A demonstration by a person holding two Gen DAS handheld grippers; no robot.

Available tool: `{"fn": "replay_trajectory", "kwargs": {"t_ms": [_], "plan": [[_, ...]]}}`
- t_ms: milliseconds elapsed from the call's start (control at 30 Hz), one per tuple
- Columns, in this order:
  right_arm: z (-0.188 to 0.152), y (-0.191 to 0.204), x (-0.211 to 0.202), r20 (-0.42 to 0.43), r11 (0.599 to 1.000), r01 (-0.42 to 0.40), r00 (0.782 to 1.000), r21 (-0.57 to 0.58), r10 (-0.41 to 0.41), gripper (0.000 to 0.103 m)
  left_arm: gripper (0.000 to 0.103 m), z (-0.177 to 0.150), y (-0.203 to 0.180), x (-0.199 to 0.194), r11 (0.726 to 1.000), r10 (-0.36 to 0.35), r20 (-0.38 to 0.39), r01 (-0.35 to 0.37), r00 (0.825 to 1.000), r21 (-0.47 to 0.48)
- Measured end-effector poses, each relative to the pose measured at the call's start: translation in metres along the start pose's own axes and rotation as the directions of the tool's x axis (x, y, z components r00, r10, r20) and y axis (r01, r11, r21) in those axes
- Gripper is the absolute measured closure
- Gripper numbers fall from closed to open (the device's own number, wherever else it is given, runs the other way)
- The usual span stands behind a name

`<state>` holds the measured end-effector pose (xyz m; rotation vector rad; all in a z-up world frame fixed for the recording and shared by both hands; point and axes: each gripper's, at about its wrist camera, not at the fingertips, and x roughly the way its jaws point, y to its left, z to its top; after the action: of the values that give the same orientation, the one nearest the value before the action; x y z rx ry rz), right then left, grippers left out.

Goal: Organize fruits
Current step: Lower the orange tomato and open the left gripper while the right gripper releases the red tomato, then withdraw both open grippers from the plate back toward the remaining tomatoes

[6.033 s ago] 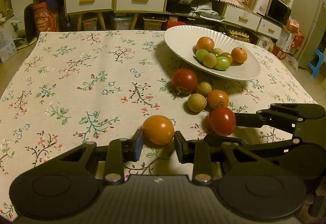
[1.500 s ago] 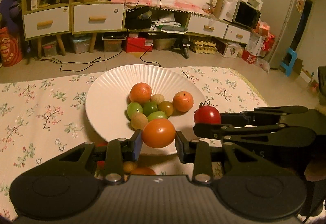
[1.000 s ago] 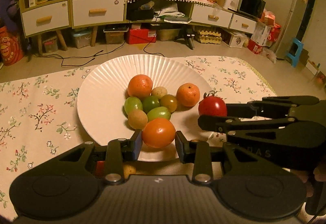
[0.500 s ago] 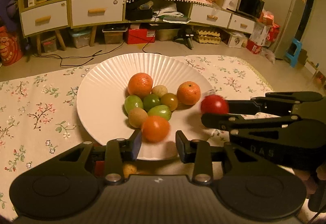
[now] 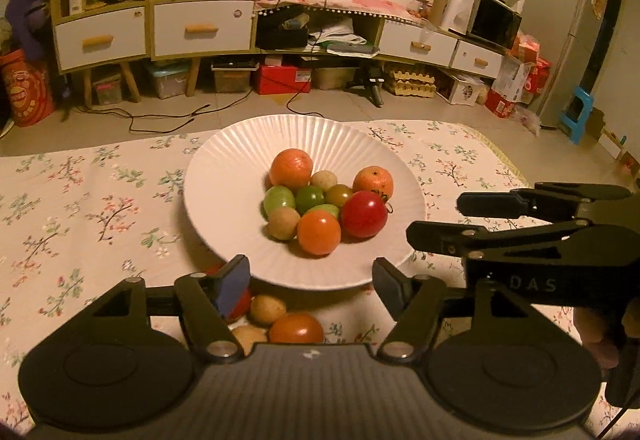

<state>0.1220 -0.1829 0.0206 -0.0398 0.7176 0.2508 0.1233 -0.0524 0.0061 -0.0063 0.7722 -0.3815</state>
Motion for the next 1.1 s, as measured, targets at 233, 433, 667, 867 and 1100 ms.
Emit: {"fn": "replay_trajectory", "kwargs": {"t_ms": [233,433,667,867,1100], "plan": [[-0.002,0.008,-0.010,0.004,1.000,-0.010,1.000,-0.001,0.010,0.035,0.023,-0.010,0.011,-0.015,0.999,0.003,0.007,-0.003,1.000,-0.032],[-0.005,0.016,-0.016,0.000,1.000,-0.019,1.000,0.004,0.019,0.031,0.017,-0.017,0.024,-0.026,0.998,0.016,0.003,-0.016,1.000,-0.058],[-0.009,0.023,-0.022,-0.004,0.999,-0.035,0.999,0.017,0.035,0.024,0.011,-0.028,0.035,-0.039,0.997,0.035,-0.016,-0.036,0.999,-0.070],[-0.018,0.027,-0.023,-0.018,0.998,-0.052,0.998,0.040,0.052,0.018,0.007,-0.041,0.045,-0.046,0.995,0.053,-0.043,-0.057,0.998,-0.084],[-0.030,0.034,-0.019,-0.049,0.998,-0.053,0.997,0.031,0.054,0.013,0.006,-0.055,0.056,-0.044,0.992,0.077,-0.071,-0.083,0.995,-0.098]]}}
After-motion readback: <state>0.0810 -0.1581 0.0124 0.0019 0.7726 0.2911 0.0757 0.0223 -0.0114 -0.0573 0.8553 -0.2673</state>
